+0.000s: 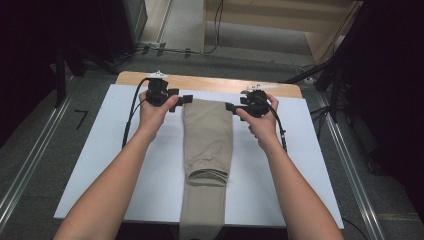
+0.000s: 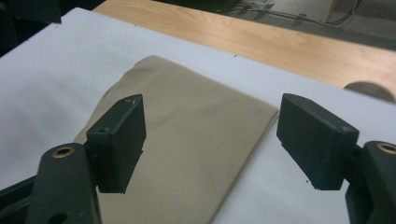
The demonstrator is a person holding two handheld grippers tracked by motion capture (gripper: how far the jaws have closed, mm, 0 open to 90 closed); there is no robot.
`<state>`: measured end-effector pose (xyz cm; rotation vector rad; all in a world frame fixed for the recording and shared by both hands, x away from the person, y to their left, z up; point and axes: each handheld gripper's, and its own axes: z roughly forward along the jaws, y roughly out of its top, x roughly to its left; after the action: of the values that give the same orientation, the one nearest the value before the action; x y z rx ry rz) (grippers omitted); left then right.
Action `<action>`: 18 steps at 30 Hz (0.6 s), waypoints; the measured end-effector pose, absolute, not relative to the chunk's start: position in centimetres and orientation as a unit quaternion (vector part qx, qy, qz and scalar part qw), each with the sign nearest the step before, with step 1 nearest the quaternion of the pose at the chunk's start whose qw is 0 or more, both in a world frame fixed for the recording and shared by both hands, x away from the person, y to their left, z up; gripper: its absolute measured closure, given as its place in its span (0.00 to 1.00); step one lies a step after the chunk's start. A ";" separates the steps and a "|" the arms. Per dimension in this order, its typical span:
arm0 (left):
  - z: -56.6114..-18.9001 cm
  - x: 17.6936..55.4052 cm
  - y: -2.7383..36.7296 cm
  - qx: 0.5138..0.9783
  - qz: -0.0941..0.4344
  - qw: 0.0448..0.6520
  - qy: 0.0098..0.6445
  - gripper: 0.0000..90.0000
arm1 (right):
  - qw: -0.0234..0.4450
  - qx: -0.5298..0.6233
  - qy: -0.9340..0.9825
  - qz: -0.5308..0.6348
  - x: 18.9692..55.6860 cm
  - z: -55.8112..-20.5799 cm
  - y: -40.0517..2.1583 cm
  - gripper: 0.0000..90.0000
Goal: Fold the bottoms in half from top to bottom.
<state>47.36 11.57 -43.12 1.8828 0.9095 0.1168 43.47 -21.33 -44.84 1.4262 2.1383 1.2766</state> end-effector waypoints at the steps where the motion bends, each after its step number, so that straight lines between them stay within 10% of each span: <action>1: -43.3 46.6 11.5 0.783 0.041 0.501 0.366 0.23 | 0.134 0.493 0.739 0.440 43.0 -45.0 -21.4 0.25; 18: -47.1 34.6 10.5 0.816 -0.016 0.508 0.275 0.19 | 0.110 0.432 0.757 0.477 30.9 -47.0 -20.1 0.22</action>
<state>34.60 10.54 -47.08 1.9675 0.6637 -0.0381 30.87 -20.10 -46.99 1.2711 2.2256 1.4034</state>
